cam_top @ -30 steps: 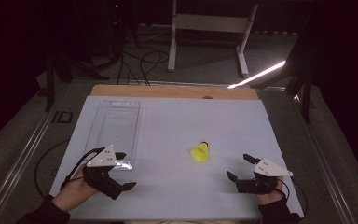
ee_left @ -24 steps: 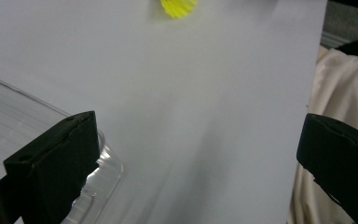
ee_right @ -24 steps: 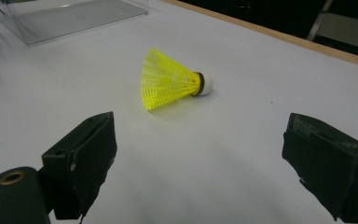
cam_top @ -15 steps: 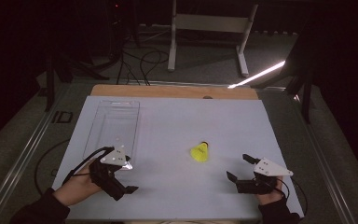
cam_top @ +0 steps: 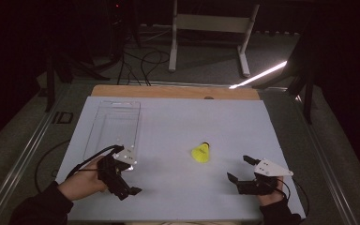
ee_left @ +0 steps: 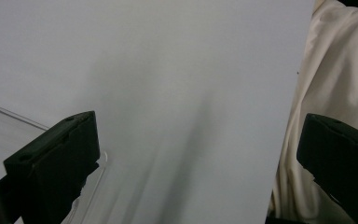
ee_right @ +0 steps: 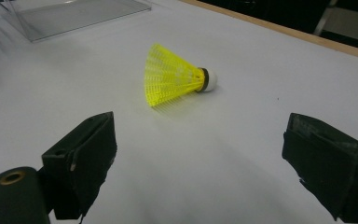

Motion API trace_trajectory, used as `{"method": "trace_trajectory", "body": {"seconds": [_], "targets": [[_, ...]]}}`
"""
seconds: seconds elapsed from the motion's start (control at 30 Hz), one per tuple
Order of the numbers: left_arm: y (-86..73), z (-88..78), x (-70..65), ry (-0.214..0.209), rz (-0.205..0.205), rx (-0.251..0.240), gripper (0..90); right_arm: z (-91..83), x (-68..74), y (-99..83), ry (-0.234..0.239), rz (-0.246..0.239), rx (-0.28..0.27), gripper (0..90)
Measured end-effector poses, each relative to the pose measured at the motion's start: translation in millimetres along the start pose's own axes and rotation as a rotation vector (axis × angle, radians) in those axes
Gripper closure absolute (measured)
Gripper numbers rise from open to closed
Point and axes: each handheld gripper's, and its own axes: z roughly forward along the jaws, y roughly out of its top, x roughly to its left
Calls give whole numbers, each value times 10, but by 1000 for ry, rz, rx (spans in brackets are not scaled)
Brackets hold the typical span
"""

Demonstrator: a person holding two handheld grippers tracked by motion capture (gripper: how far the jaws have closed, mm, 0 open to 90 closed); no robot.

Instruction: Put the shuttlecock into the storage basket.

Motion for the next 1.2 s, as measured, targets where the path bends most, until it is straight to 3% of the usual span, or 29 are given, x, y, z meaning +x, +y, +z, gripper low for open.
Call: {"method": "trace_trajectory", "body": {"seconds": [0.17,0.33,0.4,0.5,0.7,1.0,1.2], "targets": [[87,42,-1,-9,4,34,0,3,0,-1,2,2,1,98],[152,79,-12,-4,42,88,0,6,4,-1,3,4,3,98],[188,104,-5,-22,33,97,0,7,5,-1,6,5,3,98],[274,164,-20,-32,57,132,0,7,2,-2,5,5,3,98],[434,251,-12,-68,48,168,0,14,3,-4,7,5,8,98],[607,350,20,-101,51,179,0,24,2,-9,9,8,16,98],[711,403,73,-113,17,173,0,22,1,-9,10,11,14,98]]}}
